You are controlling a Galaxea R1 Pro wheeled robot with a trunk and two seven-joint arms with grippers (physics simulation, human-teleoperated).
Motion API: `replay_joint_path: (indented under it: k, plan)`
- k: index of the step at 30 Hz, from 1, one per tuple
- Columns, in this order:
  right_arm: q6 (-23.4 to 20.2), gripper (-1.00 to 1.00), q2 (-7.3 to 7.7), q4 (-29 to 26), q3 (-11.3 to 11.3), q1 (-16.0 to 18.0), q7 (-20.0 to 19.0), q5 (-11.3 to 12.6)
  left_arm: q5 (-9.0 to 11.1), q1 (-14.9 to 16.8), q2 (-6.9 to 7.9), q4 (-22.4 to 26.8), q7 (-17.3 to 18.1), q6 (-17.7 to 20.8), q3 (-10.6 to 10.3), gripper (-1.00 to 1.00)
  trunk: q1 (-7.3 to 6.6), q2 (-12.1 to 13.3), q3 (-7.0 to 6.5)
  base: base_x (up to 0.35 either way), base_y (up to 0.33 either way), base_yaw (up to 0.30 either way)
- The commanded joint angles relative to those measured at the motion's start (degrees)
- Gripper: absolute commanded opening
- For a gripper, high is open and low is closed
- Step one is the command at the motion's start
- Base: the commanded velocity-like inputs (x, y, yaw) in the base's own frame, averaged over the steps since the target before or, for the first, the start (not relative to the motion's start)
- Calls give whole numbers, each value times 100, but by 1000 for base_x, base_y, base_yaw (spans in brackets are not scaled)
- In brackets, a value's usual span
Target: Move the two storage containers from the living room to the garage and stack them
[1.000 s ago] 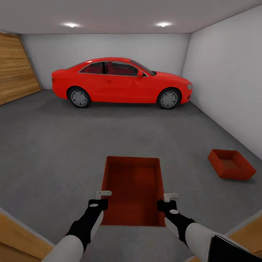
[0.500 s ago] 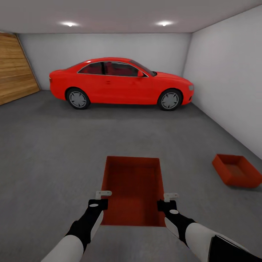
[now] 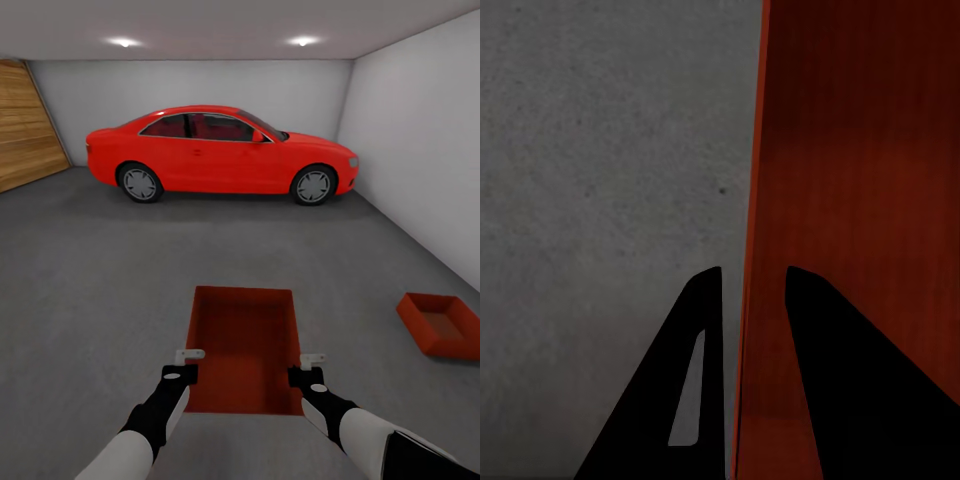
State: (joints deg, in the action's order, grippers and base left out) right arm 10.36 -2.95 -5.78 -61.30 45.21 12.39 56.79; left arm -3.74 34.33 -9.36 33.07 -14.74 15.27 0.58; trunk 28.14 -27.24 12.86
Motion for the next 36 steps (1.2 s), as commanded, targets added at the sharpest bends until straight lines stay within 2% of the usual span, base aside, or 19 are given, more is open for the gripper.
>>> replay_joint_path:
  k: [1, 36]
  plan:
    - [27, -100, 5, 68, 13, 6, 18, 51, -110, 3, 4, 15, -37, 55, 14, -100, 6, -9, 9, 322, 0, 0]
    - [27, -100, 5, 68, 16, 6, 18, 51, -110, 3, 4, 15, -34, 55, 12, -100, 6, -9, 9, 322, 0, 0]
